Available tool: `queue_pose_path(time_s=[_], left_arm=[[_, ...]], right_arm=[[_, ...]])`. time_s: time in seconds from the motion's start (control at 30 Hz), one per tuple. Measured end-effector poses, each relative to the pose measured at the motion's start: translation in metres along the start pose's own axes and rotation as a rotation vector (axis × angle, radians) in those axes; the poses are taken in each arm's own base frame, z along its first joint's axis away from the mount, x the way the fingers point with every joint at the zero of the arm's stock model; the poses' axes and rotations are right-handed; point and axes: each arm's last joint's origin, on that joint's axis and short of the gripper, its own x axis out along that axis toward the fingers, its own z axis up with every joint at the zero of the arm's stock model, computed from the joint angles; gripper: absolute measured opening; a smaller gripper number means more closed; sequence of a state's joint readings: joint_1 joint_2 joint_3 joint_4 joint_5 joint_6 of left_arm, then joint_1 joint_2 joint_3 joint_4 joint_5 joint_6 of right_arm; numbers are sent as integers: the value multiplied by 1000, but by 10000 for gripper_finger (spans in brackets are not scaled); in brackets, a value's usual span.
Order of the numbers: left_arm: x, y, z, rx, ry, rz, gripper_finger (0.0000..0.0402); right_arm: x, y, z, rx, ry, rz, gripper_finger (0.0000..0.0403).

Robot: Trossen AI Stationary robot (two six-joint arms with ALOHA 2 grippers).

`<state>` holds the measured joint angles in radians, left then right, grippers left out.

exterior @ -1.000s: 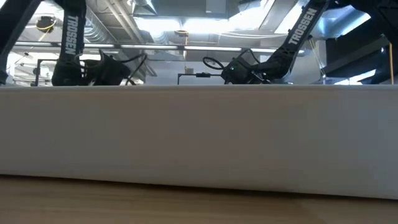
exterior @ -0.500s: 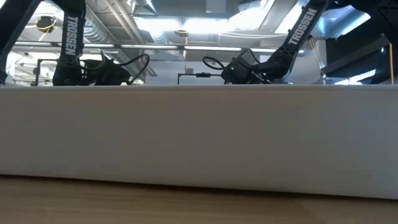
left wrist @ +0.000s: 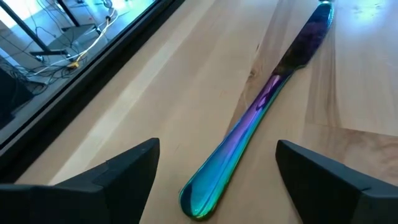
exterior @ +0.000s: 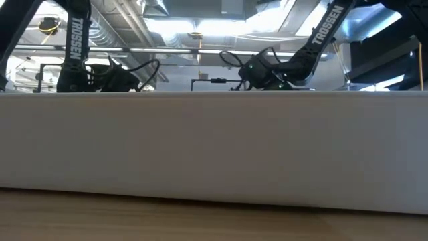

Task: Sort silverware
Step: Put the purple knife into the white silverware tray

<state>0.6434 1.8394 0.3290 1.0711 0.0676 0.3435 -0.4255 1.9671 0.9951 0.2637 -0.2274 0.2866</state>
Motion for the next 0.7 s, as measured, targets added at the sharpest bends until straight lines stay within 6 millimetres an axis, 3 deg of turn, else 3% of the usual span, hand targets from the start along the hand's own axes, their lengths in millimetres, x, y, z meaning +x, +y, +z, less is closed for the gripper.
queue_pose_path(time_s=[0.33,0.7], left_arm=[[0,0,0,-7,0,0,310],[0,-1,1,1,-18,-38,310]], right_arm=[[-2,-7,-12,24,117,-125,0],[-2,-12,-7,13,40,-234,0]])
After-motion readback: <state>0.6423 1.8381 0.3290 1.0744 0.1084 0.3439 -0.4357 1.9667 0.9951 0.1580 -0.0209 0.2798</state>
